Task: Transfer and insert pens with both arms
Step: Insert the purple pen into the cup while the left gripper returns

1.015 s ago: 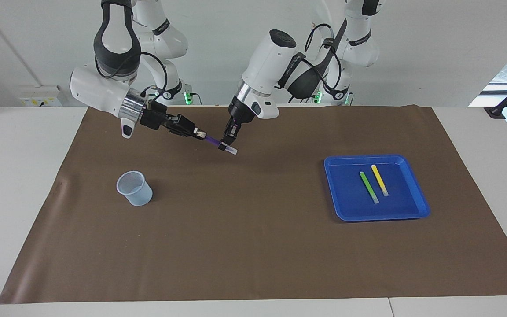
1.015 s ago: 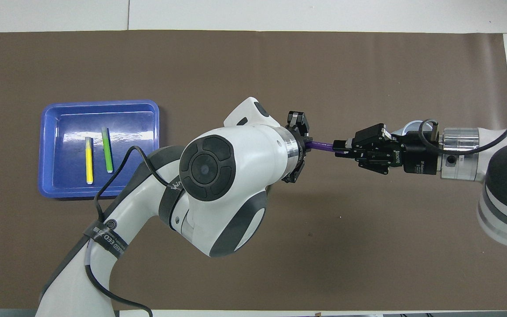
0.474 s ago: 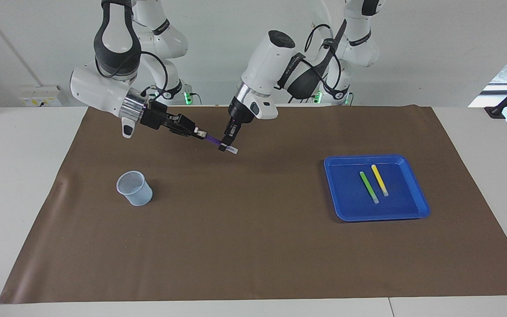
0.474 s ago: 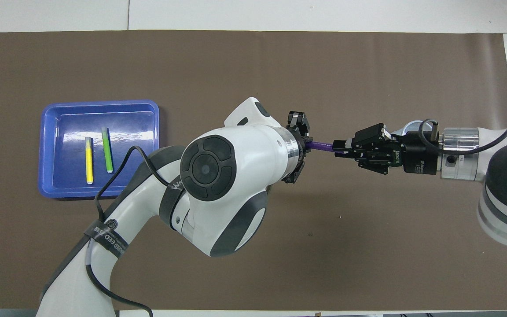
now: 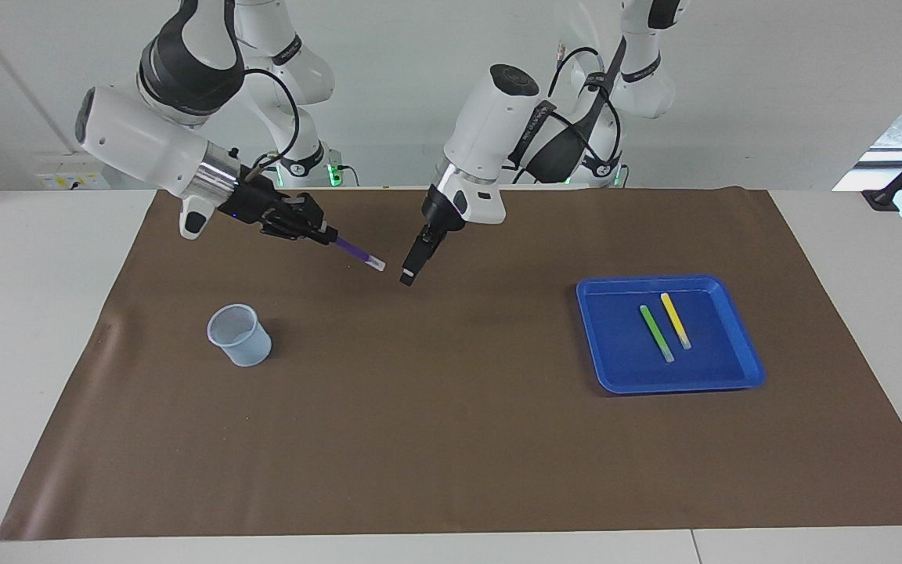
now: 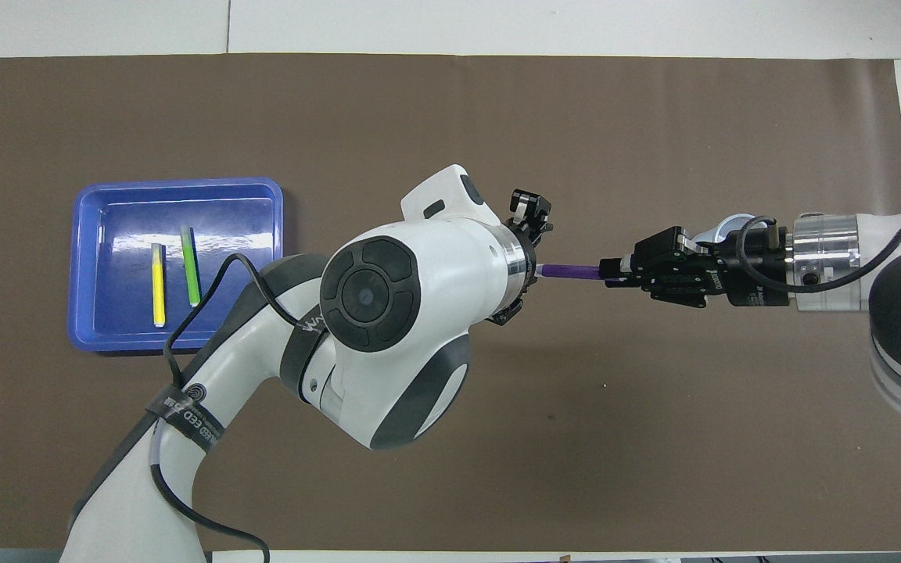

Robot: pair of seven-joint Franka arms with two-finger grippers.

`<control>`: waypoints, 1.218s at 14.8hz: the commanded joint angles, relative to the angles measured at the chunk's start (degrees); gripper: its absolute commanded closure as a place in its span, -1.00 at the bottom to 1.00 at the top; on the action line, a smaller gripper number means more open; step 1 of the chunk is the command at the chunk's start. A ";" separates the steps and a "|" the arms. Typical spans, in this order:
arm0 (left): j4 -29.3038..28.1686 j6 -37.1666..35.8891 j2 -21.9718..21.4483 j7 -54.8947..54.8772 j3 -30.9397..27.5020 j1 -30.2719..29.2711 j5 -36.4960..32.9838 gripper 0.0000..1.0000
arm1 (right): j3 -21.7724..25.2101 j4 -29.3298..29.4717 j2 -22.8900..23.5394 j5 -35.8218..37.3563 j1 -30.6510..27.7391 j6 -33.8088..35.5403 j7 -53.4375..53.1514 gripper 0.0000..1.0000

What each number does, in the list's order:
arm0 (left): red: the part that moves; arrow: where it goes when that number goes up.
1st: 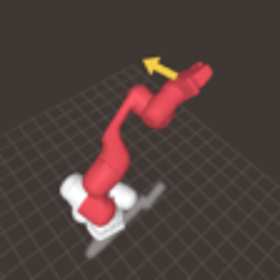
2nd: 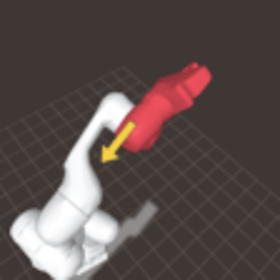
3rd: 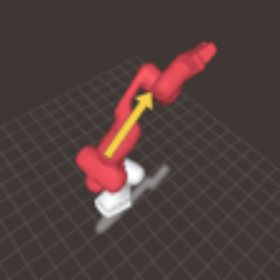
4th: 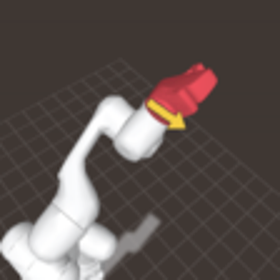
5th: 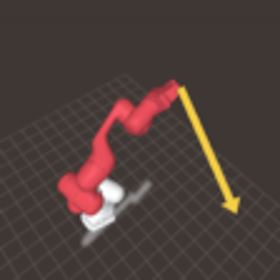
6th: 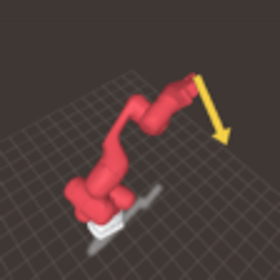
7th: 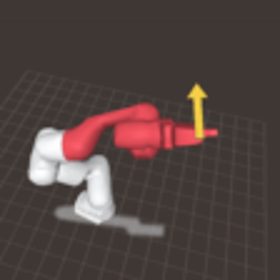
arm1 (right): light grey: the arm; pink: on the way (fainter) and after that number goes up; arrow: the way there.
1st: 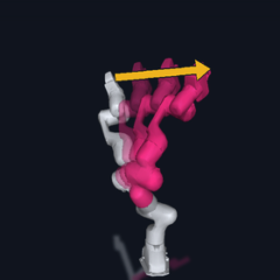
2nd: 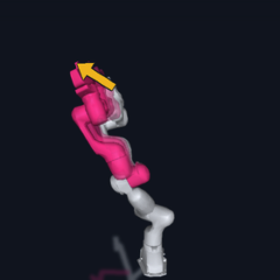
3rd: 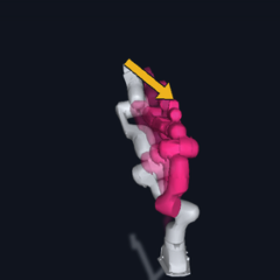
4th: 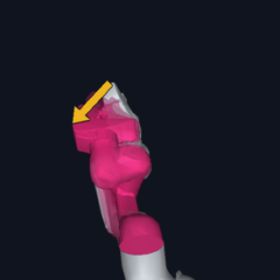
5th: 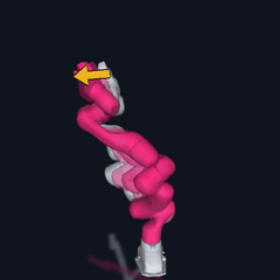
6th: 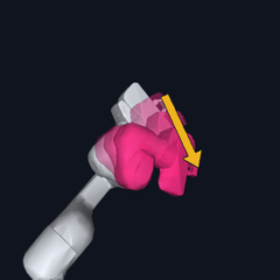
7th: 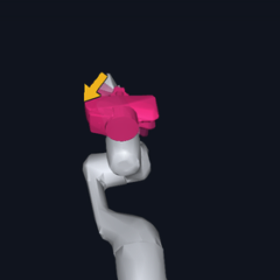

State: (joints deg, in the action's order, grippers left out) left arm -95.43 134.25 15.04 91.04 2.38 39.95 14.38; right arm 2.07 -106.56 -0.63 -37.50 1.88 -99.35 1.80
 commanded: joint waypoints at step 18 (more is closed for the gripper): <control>-21.29 -5.42 -7.14 -84.27 0.00 -32.74 -11.39 -1.00 | -0.40 -6.19 2.57 41.28 -1.27 -17.18 30.97 1.00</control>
State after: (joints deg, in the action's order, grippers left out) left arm -113.24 125.29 9.17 9.26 1.71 9.32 4.34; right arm 2.05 -108.71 4.08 2.77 1.75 -113.68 30.61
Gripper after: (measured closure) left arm 0.000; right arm 0.806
